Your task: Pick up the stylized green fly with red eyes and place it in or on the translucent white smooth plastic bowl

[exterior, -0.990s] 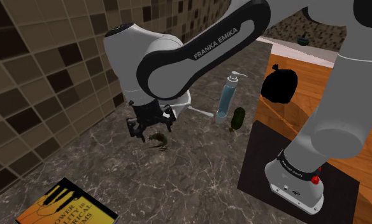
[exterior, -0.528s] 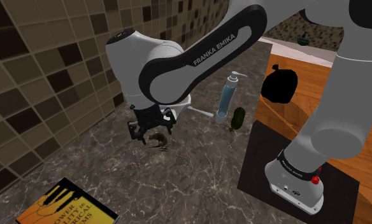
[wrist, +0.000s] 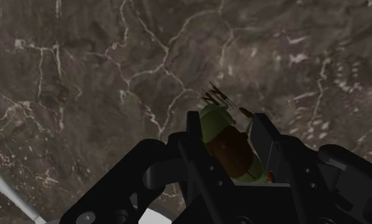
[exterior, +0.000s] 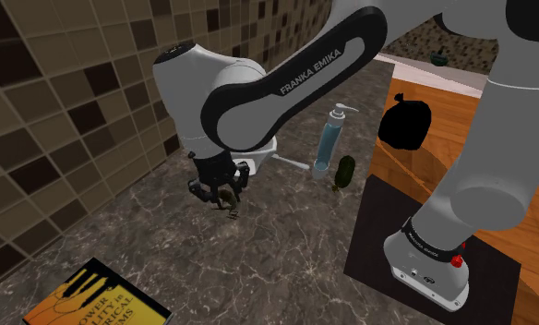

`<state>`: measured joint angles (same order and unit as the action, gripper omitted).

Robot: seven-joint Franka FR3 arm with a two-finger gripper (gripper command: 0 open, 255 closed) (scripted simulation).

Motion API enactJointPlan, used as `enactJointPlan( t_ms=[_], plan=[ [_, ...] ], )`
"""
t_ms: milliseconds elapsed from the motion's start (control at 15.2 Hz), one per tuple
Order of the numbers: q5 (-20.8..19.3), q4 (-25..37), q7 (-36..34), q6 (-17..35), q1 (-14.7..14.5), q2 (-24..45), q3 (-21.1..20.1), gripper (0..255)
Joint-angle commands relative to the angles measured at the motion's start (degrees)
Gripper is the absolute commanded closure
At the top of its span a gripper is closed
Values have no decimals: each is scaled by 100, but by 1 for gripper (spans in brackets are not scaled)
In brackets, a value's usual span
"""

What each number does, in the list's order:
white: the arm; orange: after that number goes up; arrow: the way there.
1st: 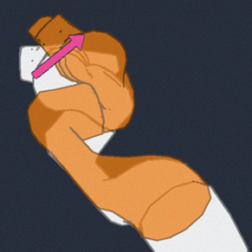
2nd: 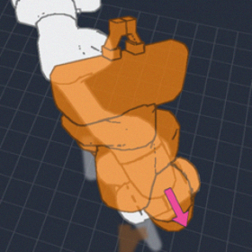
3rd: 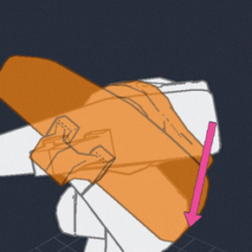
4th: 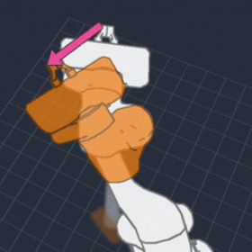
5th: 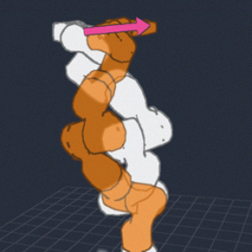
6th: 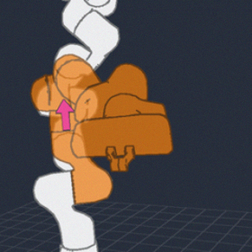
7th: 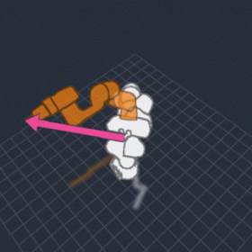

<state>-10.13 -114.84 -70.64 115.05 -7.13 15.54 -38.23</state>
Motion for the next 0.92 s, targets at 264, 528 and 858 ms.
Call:
enactJointPlan(
  t_ms=[264,528,858],
  plan=[
    [35,19,21,-59,11,-43,-12,255],
    [164,146,109,-321,53,-220,-57,255],
    [306,334,205,-658,93,-416,-97,255]
  ],
)
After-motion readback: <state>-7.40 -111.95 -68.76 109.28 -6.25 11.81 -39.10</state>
